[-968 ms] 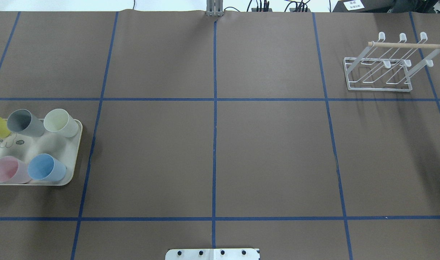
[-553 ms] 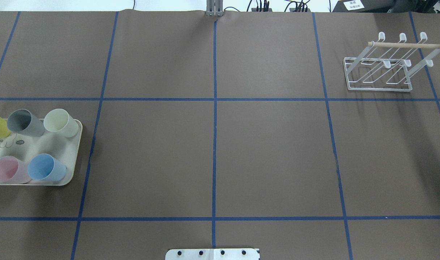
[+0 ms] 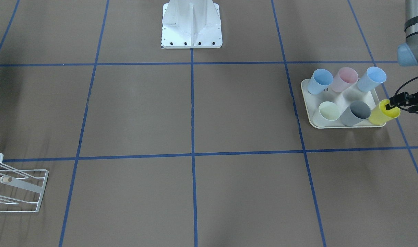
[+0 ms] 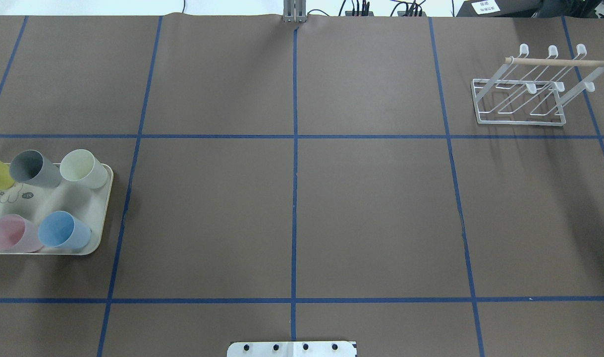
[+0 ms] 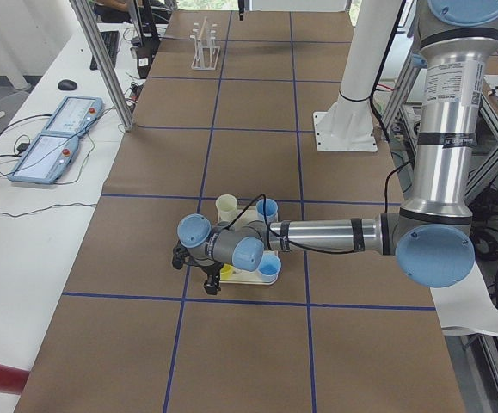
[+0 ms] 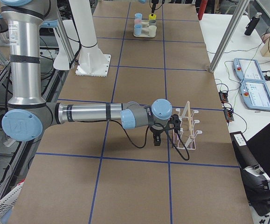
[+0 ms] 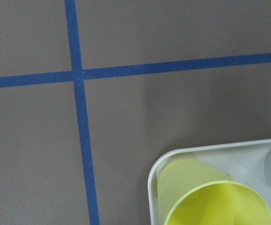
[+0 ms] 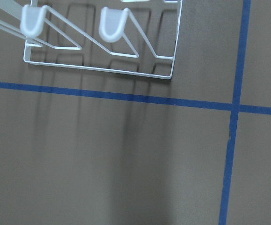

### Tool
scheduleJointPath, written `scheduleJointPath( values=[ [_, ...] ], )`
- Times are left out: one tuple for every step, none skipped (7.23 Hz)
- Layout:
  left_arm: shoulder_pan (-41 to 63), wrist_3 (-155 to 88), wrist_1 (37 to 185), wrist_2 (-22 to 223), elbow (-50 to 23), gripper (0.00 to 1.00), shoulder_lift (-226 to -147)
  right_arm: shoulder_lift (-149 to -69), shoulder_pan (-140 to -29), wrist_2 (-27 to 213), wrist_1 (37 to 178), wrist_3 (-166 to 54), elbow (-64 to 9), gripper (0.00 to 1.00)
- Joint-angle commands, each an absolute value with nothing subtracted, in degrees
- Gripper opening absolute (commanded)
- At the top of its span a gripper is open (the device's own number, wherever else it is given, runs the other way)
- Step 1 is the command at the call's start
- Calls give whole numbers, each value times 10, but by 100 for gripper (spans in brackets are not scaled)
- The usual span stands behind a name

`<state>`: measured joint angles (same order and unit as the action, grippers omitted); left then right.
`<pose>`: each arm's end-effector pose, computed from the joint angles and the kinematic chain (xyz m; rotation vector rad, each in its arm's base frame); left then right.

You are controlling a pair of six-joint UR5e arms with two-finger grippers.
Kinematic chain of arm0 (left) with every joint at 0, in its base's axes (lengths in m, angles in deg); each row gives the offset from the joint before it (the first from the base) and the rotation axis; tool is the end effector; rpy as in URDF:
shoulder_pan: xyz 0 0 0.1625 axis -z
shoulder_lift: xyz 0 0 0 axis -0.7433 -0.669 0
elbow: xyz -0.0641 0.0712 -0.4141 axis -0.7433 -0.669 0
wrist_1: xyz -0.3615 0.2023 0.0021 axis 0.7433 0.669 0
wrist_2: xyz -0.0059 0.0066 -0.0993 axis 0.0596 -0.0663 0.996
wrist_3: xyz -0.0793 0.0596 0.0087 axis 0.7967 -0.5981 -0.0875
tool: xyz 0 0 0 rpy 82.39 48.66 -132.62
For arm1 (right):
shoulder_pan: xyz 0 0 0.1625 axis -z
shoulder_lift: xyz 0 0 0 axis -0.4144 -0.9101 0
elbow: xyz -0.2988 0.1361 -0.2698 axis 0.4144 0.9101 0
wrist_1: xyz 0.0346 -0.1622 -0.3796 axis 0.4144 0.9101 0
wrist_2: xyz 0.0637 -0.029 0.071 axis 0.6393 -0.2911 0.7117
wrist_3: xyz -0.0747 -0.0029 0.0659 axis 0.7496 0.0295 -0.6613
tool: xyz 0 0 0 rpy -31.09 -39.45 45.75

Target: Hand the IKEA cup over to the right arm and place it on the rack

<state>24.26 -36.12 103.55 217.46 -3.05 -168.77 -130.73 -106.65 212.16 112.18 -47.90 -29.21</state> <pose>0.0999 -0.5055 0.6878 -0.0492 0.8615 0.1745 -0.0127 -0.4948 0.6065 0.0601 -0.9200 -0.0826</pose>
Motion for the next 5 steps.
scheduleJointPath(
  values=[
    [217, -362, 1060, 2173, -21, 3, -1686, -1307, -1064, 2123, 1122, -480, -293, 99],
    [216, -359, 1065, 2174, -13, 0, -1686, -1307, -1064, 2123, 1122, -480, -294, 99],
    [217, -362, 1058, 2180, -17, 0, -1687, -1307, -1064, 2123, 1122, -480, -295, 99],
    [226, -367, 1057, 2178, -19, 0, -1691, -1307, -1064, 2124, 1122, -480, -297, 99],
    [253, -367, 1055, 2184, -25, 0, -1692, -1306, -1064, 2124, 1121, -480, -297, 100]
  ],
)
